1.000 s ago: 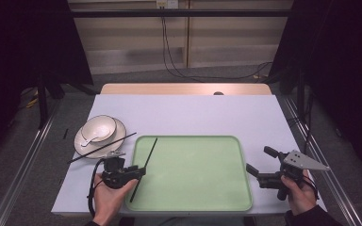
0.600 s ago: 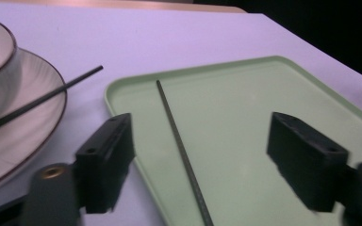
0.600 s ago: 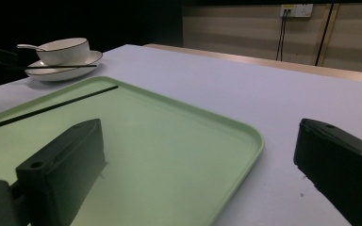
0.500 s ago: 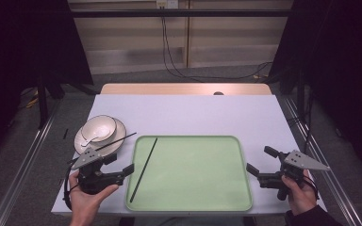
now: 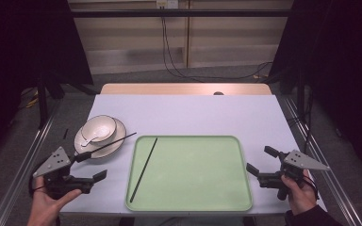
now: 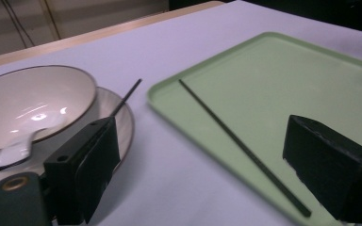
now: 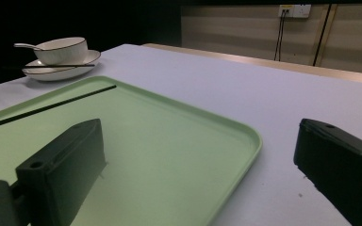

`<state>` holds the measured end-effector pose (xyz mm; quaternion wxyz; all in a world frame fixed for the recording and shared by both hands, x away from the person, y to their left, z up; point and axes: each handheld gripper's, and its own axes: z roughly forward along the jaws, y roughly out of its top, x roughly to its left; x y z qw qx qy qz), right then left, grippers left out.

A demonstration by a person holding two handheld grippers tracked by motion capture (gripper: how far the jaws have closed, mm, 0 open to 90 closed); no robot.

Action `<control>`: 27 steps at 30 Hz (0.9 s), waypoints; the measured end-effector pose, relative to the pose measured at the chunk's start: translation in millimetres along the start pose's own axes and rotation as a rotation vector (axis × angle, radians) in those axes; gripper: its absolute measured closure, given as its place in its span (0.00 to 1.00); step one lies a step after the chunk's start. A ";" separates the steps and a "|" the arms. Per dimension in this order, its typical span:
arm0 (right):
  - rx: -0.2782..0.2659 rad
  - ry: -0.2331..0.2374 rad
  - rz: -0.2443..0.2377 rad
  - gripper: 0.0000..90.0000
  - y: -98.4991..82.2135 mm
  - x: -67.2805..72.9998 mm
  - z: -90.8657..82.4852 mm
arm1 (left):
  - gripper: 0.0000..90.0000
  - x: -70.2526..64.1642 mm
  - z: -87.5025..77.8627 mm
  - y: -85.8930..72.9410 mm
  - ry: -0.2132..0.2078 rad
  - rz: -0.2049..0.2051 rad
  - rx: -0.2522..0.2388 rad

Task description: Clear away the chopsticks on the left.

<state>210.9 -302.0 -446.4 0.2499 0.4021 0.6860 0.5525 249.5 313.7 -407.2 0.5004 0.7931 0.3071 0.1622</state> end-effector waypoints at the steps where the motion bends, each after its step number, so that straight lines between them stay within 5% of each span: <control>1: 0.000 0.000 0.000 0.02 0.0 0.0 0.0 | 0.12 4.0 -2.2 -0.5 -0.005 -0.016 0.002; 5: -0.007 -0.006 -0.001 0.02 0.3 -0.4 -0.1 | 0.16 24.7 -9.8 -11.4 0.007 -0.049 -0.001; 11: -0.004 -0.005 -0.009 0.02 0.4 -0.5 -0.2 | 0.12 48.3 -2.4 -30.3 0.024 -0.011 0.096; 24: -0.001 -0.007 -0.011 0.02 0.4 -1.1 -0.1 | 0.16 83.5 22.1 -20.7 0.042 0.003 0.214; 27: 0.000 -0.002 -0.009 0.02 0.3 -1.0 -0.4 | 0.27 87.0 26.3 -21.0 0.044 0.014 0.250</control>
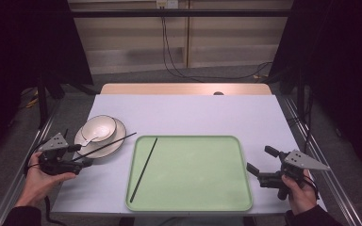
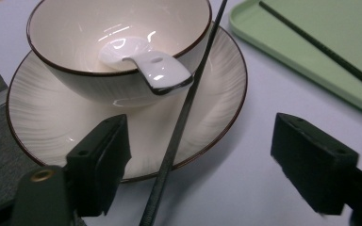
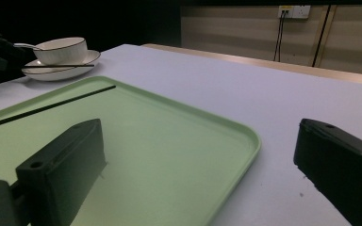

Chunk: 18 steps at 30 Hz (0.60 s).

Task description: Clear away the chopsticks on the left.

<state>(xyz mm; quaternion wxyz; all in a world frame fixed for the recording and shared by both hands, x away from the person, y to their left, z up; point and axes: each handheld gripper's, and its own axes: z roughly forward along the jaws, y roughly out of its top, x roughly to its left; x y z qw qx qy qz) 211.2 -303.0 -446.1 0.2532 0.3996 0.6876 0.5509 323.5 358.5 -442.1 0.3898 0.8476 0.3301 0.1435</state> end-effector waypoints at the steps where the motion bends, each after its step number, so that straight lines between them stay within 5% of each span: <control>1: -0.002 0.001 0.001 0.02 -0.2 0.0 0.6 | 0.34 2.4 1.0 -0.6 0.000 -0.004 0.003; 11: 0.001 0.004 -0.002 0.02 -0.1 -0.8 0.4 | 0.69 8.8 11.3 5.5 -0.006 0.018 0.049; 13: 0.002 0.003 0.000 0.02 -0.2 -0.6 0.5 | 0.71 7.5 12.4 8.8 -0.017 0.008 0.027; 18: 0.002 0.004 0.000 0.02 -0.2 -0.6 0.4 | 0.83 5.8 17.4 12.4 -0.012 0.035 0.062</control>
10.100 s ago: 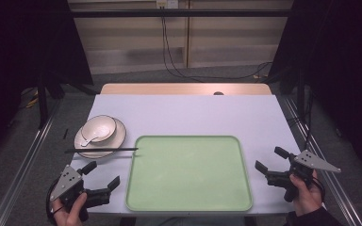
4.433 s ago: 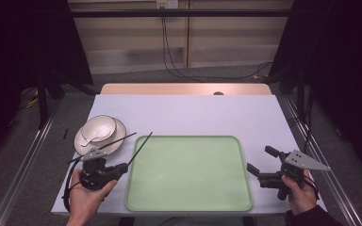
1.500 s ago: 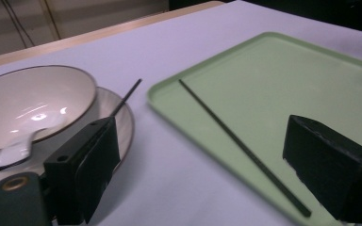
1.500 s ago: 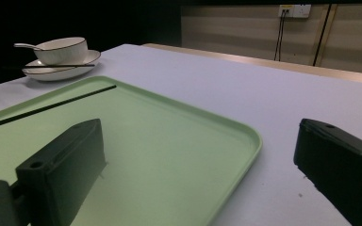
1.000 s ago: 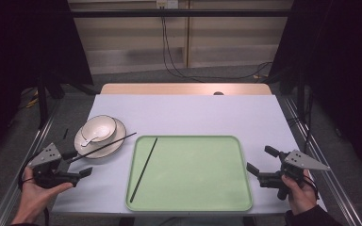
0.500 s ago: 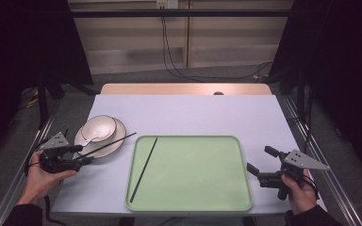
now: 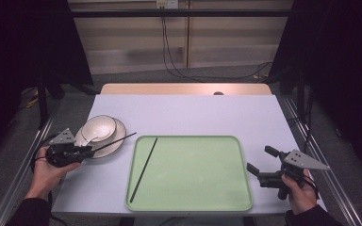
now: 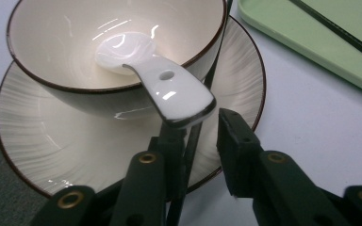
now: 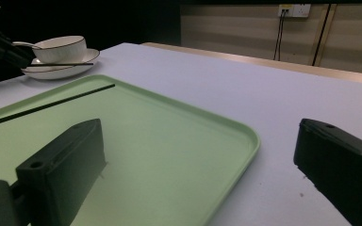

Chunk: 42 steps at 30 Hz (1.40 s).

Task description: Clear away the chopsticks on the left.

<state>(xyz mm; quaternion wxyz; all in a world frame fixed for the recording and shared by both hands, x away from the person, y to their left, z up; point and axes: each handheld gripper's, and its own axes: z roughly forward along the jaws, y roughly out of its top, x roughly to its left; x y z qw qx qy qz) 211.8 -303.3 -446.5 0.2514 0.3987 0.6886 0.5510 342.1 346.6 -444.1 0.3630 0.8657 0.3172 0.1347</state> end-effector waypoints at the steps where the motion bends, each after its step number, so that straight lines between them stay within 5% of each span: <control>1: 0.000 0.000 -0.003 0.02 0.0 -0.1 -0.1 | 0.84 -0.2 2.3 -0.4 -0.010 -0.009 -0.002; 9: 0.003 -0.001 0.002 0.02 -0.1 -0.1 0.1 | 0.86 0.8 7.6 3.7 -0.027 0.023 0.049; 18: 0.006 -0.007 0.011 0.02 -0.4 0.3 0.7 | 0.95 3.5 9.9 5.0 -0.078 0.044 0.049; 28: 0.005 -0.006 -0.004 0.02 -0.2 -0.2 0.4 | 0.96 -0.9 2.4 4.2 -0.105 -0.019 0.025; 42: -0.003 0.001 -0.002 0.02 0.1 0.1 0.0 | 0.96 -26.4 -14.2 15.0 -0.111 -0.095 -0.062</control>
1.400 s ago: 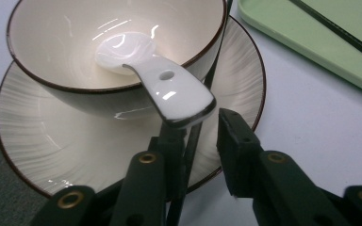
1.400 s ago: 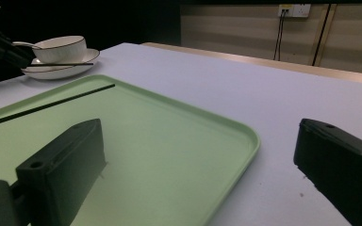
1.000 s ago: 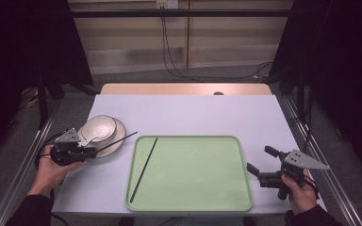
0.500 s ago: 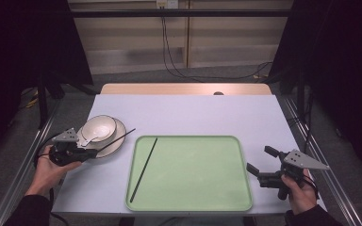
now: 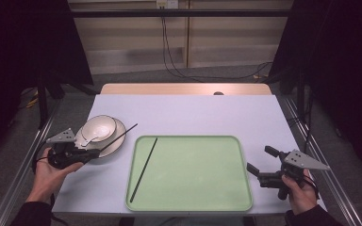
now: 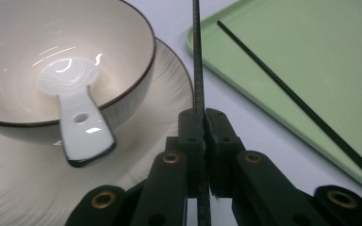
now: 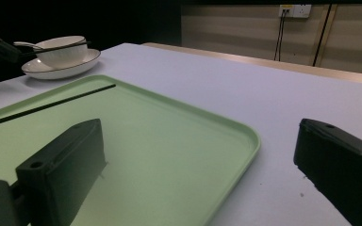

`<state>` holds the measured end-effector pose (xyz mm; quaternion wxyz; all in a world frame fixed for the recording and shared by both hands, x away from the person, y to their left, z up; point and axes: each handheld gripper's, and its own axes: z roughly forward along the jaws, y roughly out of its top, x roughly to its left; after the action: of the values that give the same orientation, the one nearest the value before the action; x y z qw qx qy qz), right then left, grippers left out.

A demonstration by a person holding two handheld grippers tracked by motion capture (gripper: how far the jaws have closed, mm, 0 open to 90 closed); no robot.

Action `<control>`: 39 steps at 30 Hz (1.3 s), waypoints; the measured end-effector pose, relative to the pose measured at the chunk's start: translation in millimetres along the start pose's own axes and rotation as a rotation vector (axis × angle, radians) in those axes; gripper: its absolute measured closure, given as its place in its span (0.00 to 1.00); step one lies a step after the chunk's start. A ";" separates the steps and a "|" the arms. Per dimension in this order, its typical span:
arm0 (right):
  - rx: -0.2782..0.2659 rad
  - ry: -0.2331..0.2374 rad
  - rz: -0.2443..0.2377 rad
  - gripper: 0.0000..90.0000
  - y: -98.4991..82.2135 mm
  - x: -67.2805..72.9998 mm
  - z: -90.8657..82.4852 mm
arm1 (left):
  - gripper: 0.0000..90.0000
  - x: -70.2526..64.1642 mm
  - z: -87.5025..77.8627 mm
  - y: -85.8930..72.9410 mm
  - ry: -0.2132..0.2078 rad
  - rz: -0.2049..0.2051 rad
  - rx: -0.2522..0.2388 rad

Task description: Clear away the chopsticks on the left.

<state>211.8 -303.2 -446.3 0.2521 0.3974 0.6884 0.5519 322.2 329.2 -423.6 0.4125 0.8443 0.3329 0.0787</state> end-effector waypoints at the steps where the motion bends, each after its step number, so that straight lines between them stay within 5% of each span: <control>1: 0.002 -0.001 0.000 0.02 0.0 -0.1 0.1 | 0.96 -1.5 -0.8 0.0 0.012 -0.004 -0.002; 15: -0.005 -0.006 0.005 0.02 0.2 0.4 0.4 | 0.96 -41.2 -2.5 1.1 -0.020 -0.067 -0.028; 26: 0.000 -0.004 -0.005 0.02 0.4 1.1 0.3 | 0.96 -74.0 -3.9 -5.8 0.026 -0.101 -0.036; 39: -0.008 -0.024 -0.004 0.00 0.4 0.8 -1.1 | 0.96 -120.3 2.1 4.2 0.017 -0.128 -0.050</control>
<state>210.6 -303.1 -445.6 0.2629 0.4014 0.6842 0.5492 232.9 250.6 -404.8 0.4348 0.8102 0.3874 0.0675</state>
